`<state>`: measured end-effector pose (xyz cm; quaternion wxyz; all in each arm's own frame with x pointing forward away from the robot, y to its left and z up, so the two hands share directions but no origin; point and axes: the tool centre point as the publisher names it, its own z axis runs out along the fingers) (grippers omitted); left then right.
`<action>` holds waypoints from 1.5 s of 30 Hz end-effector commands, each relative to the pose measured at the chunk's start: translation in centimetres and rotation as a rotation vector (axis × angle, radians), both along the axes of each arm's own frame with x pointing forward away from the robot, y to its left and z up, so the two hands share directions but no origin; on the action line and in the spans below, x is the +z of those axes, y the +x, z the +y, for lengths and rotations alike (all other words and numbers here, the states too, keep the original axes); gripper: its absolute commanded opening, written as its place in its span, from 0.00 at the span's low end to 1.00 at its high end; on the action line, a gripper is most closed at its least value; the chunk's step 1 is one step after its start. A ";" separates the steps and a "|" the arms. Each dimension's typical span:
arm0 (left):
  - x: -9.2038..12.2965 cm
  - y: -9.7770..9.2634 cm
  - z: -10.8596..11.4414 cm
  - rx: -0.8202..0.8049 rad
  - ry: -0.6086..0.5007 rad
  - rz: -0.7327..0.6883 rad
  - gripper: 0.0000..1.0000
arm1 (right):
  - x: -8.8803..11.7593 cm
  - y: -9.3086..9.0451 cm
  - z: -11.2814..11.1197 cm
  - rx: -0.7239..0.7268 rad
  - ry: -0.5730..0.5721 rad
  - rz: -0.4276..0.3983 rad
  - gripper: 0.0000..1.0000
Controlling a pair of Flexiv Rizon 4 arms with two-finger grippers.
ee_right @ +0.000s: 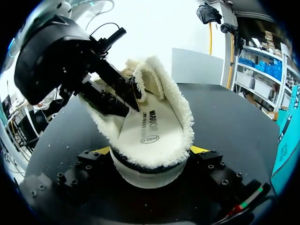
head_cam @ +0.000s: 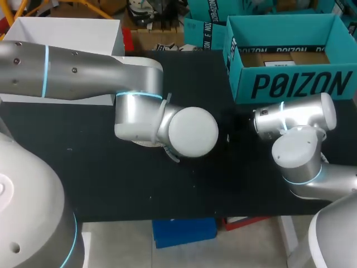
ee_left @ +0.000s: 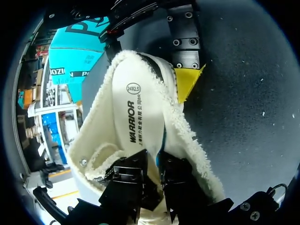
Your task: Take the shoe out of the shoebox, open the shoe tongue, remove and reinsert the insole, then place the shoe into the shoebox
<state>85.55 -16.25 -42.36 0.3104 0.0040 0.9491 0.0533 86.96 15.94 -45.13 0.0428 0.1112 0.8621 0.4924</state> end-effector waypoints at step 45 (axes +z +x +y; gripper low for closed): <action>-12.6 9.1 1.9 -0.127 -0.104 0.111 0.00 | -0.5 0.2 0.5 -0.004 -0.003 0.004 0.00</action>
